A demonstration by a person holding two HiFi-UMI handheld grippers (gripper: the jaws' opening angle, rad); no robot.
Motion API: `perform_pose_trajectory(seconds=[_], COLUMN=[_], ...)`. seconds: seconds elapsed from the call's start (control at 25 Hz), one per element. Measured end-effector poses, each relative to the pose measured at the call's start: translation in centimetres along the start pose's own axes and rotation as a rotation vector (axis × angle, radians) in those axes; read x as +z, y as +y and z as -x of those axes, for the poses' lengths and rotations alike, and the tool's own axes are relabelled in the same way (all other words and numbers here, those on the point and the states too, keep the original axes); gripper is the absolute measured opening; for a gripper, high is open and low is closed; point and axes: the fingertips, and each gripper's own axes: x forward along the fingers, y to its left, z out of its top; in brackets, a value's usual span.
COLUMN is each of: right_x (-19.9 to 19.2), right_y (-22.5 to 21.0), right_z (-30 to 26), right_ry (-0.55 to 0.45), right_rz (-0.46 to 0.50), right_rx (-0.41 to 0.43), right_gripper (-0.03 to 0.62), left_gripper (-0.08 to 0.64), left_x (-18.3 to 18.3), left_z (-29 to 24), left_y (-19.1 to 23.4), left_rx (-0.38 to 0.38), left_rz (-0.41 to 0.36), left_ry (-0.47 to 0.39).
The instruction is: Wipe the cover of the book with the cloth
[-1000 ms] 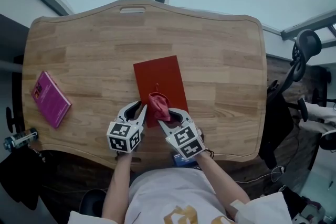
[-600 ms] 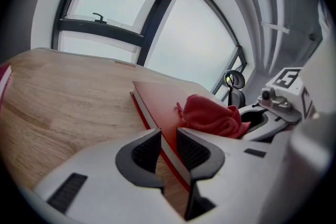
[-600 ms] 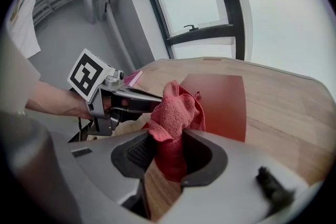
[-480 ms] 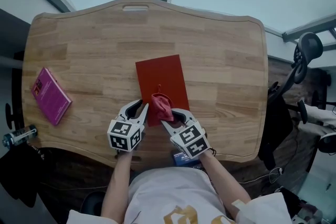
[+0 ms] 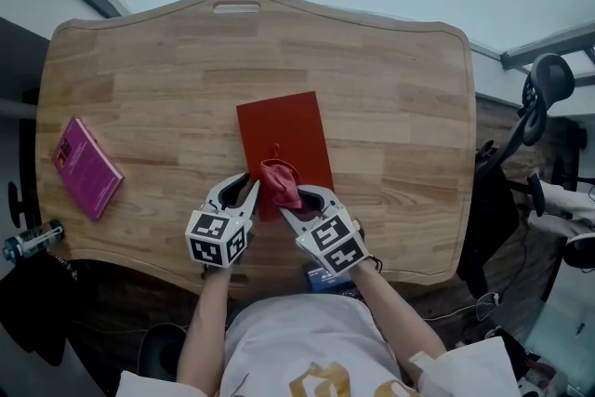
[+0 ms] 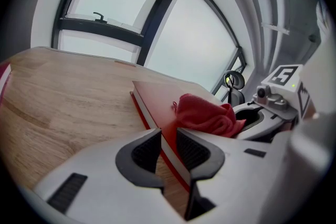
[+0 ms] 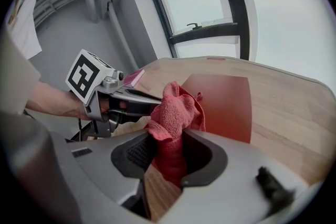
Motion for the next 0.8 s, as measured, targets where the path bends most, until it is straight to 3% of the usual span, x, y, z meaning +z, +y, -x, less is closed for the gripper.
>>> perform_pose_trajectory(seconds=[0.8], right_x=[3.5], right_y=[-1.0], right_z=[-2.6], right_ry=[-0.001], right_rz=[0.092], right_rx=[0.021], right_gripper=[0.144], left_gripper=[0.097], left_x=[0.0], left_z=[0.0], left_y=[0.0], left_rx=[-0.015], left_rz=[0.002], left_ry=[0.015])
